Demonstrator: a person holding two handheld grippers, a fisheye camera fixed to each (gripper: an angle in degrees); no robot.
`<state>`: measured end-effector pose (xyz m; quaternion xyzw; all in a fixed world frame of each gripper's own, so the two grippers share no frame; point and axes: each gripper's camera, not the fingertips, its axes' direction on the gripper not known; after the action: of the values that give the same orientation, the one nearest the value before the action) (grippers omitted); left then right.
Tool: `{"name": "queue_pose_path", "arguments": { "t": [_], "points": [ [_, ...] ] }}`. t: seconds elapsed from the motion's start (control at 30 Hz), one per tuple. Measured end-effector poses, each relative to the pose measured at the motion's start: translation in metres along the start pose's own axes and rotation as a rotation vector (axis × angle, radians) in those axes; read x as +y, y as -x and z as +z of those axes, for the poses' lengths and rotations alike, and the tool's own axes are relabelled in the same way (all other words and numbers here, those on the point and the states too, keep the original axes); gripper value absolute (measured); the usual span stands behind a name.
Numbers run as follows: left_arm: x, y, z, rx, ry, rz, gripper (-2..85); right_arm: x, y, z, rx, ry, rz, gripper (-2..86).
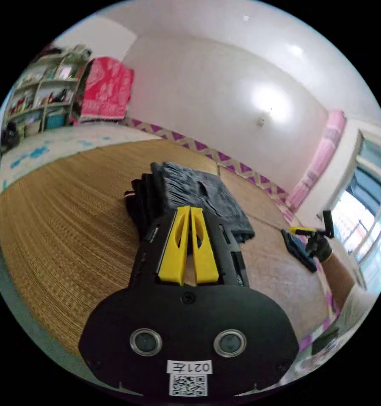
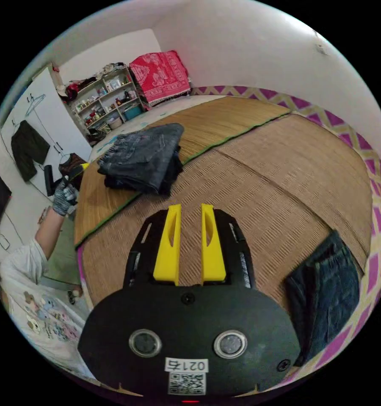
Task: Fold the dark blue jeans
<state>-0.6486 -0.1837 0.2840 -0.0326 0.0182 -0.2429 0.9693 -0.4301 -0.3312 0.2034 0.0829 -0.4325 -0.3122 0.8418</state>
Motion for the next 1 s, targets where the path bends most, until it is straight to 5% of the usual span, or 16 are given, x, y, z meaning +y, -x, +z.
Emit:
{"name": "queue_pose_path", "arguments": {
  "t": [0.23, 0.47, 0.63, 0.9, 1.0],
  "points": [
    [0.072, -0.11, 0.032, 0.107, 0.251, 0.209, -0.4, 0.095, -0.026, -0.003, 0.501, 0.14, -0.078, 12.4],
    [0.126, -0.169, 0.053, 0.211, 0.333, 0.276, -0.9, 0.088, -0.017, 0.055, 0.556, 0.203, -0.183, 16.4],
    [0.144, -0.171, 0.052, 0.252, 0.346, 0.241, -1.0, 0.067, -0.025, 0.054, 0.652, 0.114, -0.062, 15.7],
    [0.17, -0.162, 0.058, 0.287, 0.388, 0.187, -1.0, 0.087, 0.022, 0.05, 0.827, -0.002, -0.213, 17.0],
    [0.178, -0.161, 0.065, 0.293, 0.401, 0.172, -1.0, 0.085, 0.009, 0.055, 0.75, 0.057, -0.162, 17.9]
  ]
}}
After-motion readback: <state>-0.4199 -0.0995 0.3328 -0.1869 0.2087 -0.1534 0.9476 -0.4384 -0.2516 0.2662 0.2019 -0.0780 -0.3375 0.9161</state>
